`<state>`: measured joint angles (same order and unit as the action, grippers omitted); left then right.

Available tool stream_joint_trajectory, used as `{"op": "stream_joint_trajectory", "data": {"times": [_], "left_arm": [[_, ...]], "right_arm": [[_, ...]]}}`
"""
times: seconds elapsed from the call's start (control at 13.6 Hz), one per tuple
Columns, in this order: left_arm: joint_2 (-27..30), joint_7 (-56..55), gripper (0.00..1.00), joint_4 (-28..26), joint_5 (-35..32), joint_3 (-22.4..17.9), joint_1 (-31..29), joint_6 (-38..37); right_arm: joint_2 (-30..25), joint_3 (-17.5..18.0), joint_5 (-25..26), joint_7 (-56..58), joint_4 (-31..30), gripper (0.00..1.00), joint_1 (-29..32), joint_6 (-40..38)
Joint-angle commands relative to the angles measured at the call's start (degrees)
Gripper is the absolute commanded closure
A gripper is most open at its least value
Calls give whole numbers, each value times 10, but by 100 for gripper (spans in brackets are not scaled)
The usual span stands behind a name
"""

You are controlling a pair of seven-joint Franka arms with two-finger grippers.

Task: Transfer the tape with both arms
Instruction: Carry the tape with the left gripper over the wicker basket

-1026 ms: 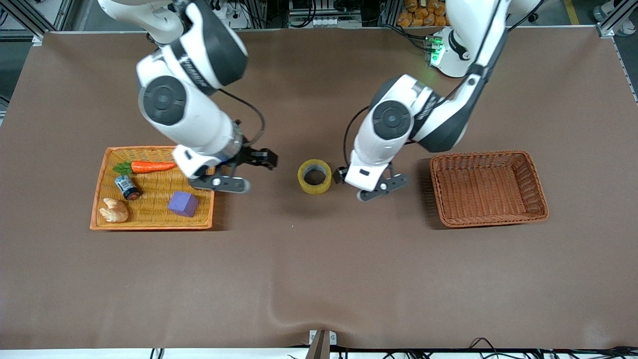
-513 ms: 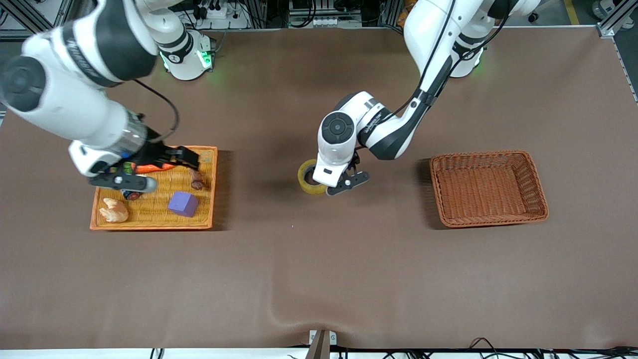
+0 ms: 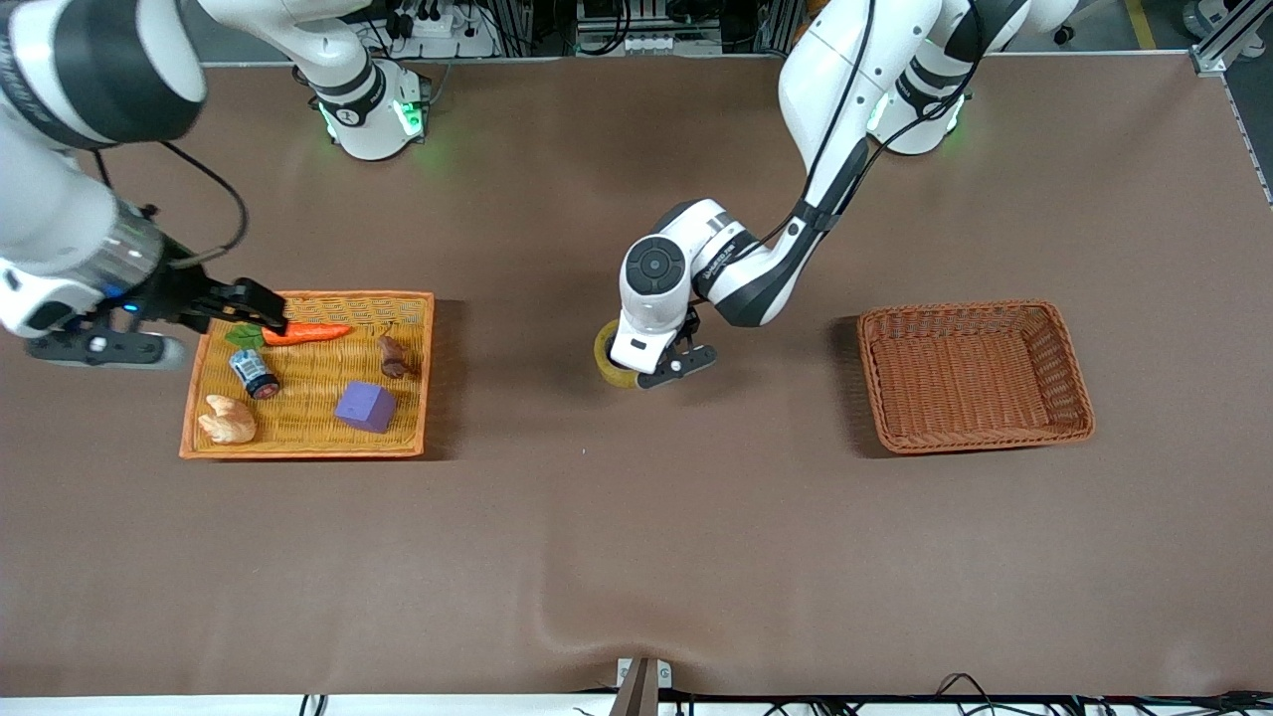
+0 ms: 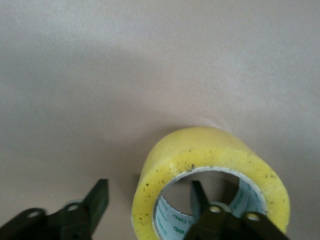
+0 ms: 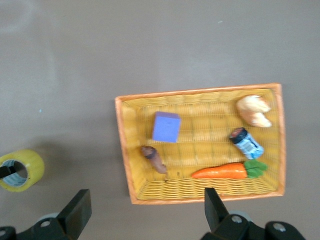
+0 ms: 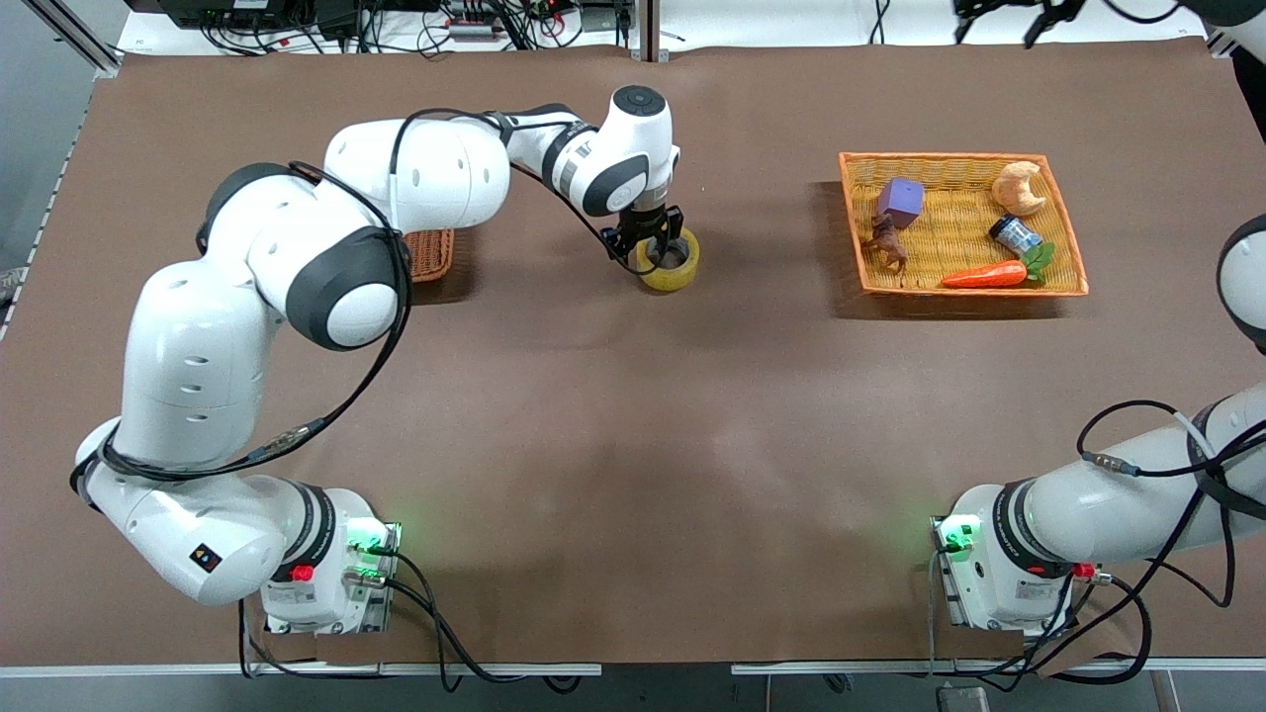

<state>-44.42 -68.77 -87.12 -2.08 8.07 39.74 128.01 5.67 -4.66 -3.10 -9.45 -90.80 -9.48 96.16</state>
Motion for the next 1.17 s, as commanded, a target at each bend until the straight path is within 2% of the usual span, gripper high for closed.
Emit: {"op": "stream_joint_trajectory", "data": {"times": [0.0, 0.07, 0.15, 0.29, 0.51, 0.59, 0.73, 0.88, 1.03, 1.1], "left_arm": [[0, -15, 67, -1, -15, -6, 6, 3], [0, -16, 90, 0, -15, -6, 6, 3], [3, -17, 100, 1, -14, -6, 4, 3], [18, -20, 100, 0, -14, -6, -3, -6], [119, -11, 100, -7, -14, -5, -39, -123], [163, -7, 100, -22, -11, -3, -58, -152], [272, 38, 100, -93, -4, -2, -99, -162], [364, 127, 100, -160, 24, -2, -163, -163], [412, 227, 100, -190, 59, -2, -236, -186], [418, 267, 100, -188, 60, -2, -266, -207]], "right_arm": [[-31, -10, 10, 19, -14, 0, 24, -4], [-37, -11, 13, 24, -13, 0, 30, -6], [-43, -11, 16, 36, -10, 0, 38, -23], [-44, -11, 15, 55, 13, 0, 53, -68], [-46, 3, 7, 54, 28, 0, 74, -96], [-49, 17, 12, 56, 29, 0, 84, -96], [-51, 29, 20, 72, 40, 0, 104, -94], [-58, 33, 22, 73, 41, 0, 105, -94], [-59, 33, 26, 73, 41, 0, 104, -95], [-59, 33, 26, 72, 41, 0, 104, -96]]}}
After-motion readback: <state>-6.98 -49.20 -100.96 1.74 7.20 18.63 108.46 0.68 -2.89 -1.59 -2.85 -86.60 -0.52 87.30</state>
